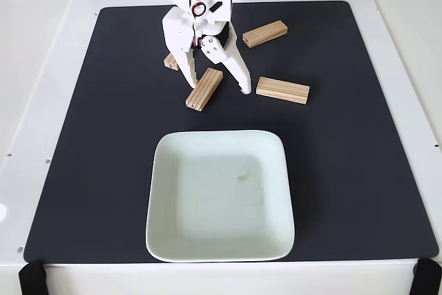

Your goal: Pick up the wooden block and place them on the plate.

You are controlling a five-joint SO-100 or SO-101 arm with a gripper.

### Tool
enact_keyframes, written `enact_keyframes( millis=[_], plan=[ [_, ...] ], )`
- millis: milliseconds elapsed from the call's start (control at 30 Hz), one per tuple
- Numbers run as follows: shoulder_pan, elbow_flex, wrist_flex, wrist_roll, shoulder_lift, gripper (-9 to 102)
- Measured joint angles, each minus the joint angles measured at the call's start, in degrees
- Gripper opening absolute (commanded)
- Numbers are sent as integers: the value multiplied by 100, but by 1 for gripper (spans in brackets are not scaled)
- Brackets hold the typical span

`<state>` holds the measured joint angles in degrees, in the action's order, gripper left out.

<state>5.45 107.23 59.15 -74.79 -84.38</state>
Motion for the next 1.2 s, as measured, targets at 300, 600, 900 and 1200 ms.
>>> enact_keyframes(
  millis=[300, 600, 900, 1200],
  plan=[
    [-9, 0, 0, 0, 0, 40],
    [-9, 35, 0, 9, 0, 6],
    [-79, 70, 0, 9, -18, 0],
    [-44, -62, 53, 316, -264, 0]
  ],
)
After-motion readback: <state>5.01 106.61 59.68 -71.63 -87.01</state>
